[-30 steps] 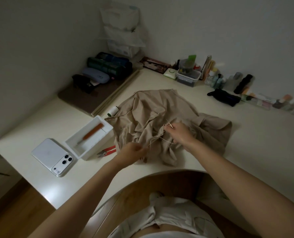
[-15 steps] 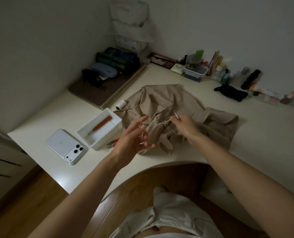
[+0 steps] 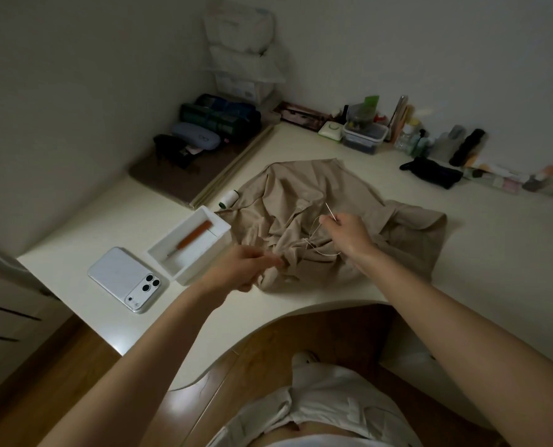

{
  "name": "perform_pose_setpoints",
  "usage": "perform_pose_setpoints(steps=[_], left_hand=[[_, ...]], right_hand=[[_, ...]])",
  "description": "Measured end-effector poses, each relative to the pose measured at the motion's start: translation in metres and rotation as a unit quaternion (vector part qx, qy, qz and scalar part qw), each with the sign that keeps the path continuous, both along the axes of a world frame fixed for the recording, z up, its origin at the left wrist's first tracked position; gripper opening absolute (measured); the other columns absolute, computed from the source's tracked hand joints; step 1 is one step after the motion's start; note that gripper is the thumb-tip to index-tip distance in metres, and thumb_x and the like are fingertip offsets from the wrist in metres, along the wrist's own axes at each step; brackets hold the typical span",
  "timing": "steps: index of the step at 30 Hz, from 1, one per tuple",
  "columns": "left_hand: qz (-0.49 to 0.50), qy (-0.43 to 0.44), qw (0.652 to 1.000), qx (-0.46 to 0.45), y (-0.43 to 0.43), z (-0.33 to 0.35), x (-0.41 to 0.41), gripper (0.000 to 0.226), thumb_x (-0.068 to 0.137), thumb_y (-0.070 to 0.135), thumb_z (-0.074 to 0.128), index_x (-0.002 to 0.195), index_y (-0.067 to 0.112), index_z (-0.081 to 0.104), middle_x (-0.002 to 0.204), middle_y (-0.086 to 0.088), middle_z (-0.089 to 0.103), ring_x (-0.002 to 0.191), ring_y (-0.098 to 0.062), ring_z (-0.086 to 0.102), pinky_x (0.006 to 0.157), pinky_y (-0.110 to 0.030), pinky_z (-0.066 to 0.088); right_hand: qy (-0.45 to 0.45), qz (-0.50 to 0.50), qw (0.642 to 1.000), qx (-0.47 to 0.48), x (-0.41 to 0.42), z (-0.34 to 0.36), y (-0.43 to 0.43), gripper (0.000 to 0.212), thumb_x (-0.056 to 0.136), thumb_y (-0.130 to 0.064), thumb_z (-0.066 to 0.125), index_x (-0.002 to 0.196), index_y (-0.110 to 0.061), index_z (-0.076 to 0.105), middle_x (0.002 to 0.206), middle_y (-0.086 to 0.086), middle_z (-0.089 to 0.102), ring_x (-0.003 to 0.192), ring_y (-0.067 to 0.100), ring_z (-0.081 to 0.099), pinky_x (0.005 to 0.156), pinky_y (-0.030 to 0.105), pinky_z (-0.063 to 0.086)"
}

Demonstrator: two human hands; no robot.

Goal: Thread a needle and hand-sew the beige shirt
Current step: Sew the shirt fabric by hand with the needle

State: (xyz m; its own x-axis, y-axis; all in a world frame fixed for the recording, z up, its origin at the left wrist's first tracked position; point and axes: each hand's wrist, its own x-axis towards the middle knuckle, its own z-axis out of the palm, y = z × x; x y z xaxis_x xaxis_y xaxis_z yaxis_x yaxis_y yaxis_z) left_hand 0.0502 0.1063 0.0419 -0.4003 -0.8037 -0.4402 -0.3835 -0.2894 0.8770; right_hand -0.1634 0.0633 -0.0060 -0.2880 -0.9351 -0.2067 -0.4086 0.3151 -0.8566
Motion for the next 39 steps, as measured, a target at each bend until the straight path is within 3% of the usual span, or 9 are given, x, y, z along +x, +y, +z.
perform_pose_setpoints(steps=[5,8,13,19,24,29,32,35,39], left_hand=[[-0.01,0.481,0.855,0.192,-0.008,0.01,-0.001,0.037,0.074,0.023,0.08,0.108,0.015,0.069,0.063,0.004,0.043,0.055,-0.007,0.043,0.06,-0.022,0.052],[0.095,0.502,0.848,0.139,-0.014,0.015,-0.006,0.034,0.086,0.023,0.063,0.12,0.02,0.062,0.061,0.006,0.04,0.057,-0.008,0.046,0.088,-0.045,0.054],[0.269,0.521,0.793,0.164,-0.034,0.003,0.003,0.043,0.092,0.015,0.045,0.134,0.023,0.046,0.071,0.001,0.037,0.053,-0.004,0.043,0.051,-0.016,0.048],[0.127,-0.01,0.991,0.037,-0.041,-0.02,0.018,0.022,0.093,0.02,0.057,0.075,0.014,0.068,0.064,-0.002,0.05,0.055,-0.011,0.042,0.055,-0.023,0.038],[-0.038,-0.309,0.943,-0.118,-0.037,-0.039,0.012,0.04,0.092,0.036,0.057,0.123,0.012,0.051,0.119,-0.004,0.054,0.109,-0.02,0.054,0.091,-0.031,0.047],[0.031,-0.156,0.952,-0.26,-0.046,-0.023,-0.02,0.041,0.093,0.021,0.057,0.132,0.014,0.047,0.134,-0.003,0.049,0.123,-0.016,0.046,0.099,-0.026,0.038],[-0.006,-0.097,0.958,-0.269,-0.054,-0.017,-0.044,0.049,0.094,0.02,0.057,0.14,0.015,0.04,0.14,-0.001,0.045,0.122,-0.021,0.049,0.101,-0.029,0.042],[-0.096,0.011,0.983,-0.156,-0.06,-0.014,-0.063,0.051,0.097,0.016,0.051,0.145,0.011,0.032,0.141,-0.007,0.046,0.126,-0.012,0.046,0.096,-0.012,0.042],[-0.197,0.14,0.969,-0.055,-0.058,-0.01,-0.072,0.027,0.102,0.013,0.035,0.115,0.005,0.058,0.069,-0.002,0.056,0.068,-0.006,0.058,0.07,-0.013,0.047]], right_hand=[[0.038,0.022,0.999,0.008,0.001,0.006,-0.001,0.029,0.094,-0.021,0.054,0.07,-0.005,0.06,0.067,0.009,0.051,0.073,0.021,0.046,0.061,0.031,0.031],[0.047,0.028,0.998,0.009,0.0,0.004,-0.003,0.03,0.095,-0.021,0.053,0.077,0.002,0.062,0.071,0.011,0.053,0.073,0.022,0.048,0.062,0.031,0.03],[0.072,0.031,0.997,0.003,-0.003,0.001,-0.005,0.042,0.095,-0.02,0.053,0.055,-0.018,0.042,0.056,-0.003,0.042,0.055,0.007,0.038,0.05,0.016,0.028],[0.08,0.04,0.996,0.002,-0.002,0.0,-0.011,0.039,0.094,-0.022,0.055,0.057,-0.02,0.045,0.056,-0.007,0.041,0.056,0.005,0.037,0.051,0.015,0.029],[0.044,0.065,0.996,-0.04,-0.001,0.01,-0.013,0.03,0.094,-0.025,0.056,0.088,0.003,0.065,0.068,0.006,0.057,0.07,0.017,0.051,0.062,0.028,0.035],[0.033,0.104,0.993,-0.055,-0.003,0.027,-0.013,0.026,0.102,-0.02,0.039,0.099,-0.012,0.063,0.085,-0.009,0.06,0.072,-0.005,0.053,0.059,0.002,0.035],[0.035,0.09,0.991,-0.089,-0.005,0.032,-0.018,0.03,0.102,-0.018,0.036,0.094,-0.014,0.064,0.097,-0.004,0.063,0.094,0.008,0.055,0.076,0.015,0.037],[0.008,0.083,0.991,-0.103,-0.009,0.042,-0.022,0.029,0.102,-0.019,0.035,0.096,-0.014,0.063,0.083,-0.005,0.06,0.075,0.006,0.054,0.067,0.018,0.042],[-0.233,-0.006,0.971,-0.048,-0.024,0.049,-0.028,0.03,0.104,-0.02,0.031,0.092,-0.012,0.058,0.049,-0.008,0.04,0.041,0.002,0.042,0.051,0.017,0.043]])
